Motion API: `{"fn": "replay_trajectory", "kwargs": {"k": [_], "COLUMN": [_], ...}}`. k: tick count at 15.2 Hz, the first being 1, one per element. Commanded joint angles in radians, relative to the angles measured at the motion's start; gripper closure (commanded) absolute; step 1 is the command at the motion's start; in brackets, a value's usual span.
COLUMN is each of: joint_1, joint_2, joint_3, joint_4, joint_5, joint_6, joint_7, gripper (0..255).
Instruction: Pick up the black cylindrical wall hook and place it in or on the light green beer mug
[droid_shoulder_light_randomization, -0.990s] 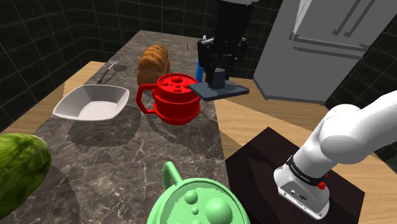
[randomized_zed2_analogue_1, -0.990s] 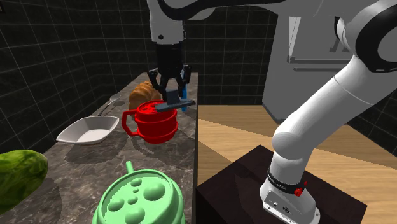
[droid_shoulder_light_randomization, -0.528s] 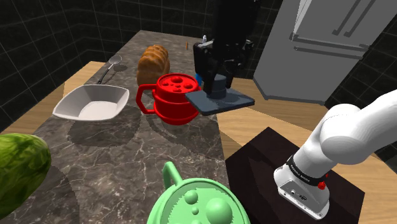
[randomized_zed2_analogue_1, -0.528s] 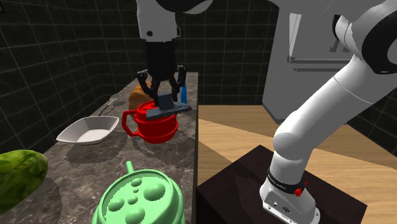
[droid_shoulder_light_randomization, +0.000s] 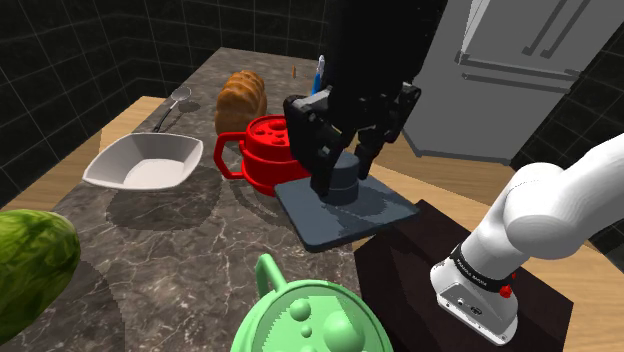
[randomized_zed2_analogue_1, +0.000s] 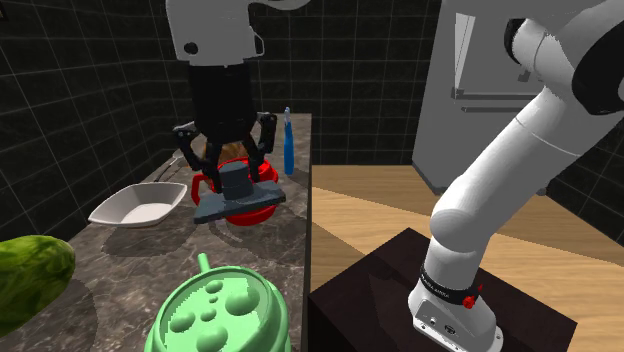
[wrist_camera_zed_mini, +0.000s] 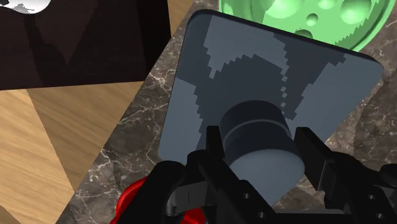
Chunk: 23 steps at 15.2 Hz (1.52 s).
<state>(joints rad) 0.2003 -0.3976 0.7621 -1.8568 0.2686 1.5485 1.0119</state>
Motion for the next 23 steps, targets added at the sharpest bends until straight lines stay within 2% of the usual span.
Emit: {"fn": "replay_trajectory", "kwargs": {"k": [1,5,8,23], "joint_1": [0.002,-0.009,-0.021,0.0], "joint_2": [0.03,0.119,0.21,0.16], "joint_3": [0.057,0.189,0.301,0.29], "joint_4": [0.037,0.13,0.202,-0.029], "joint_5": [-0.003,-0.042,-0.103,-0.057], "joint_6": [0.001,0.001,0.002,0.201], "joint_7": [0.067,0.203,0.313,0.276], "gripper": [255,255,255,255]}}
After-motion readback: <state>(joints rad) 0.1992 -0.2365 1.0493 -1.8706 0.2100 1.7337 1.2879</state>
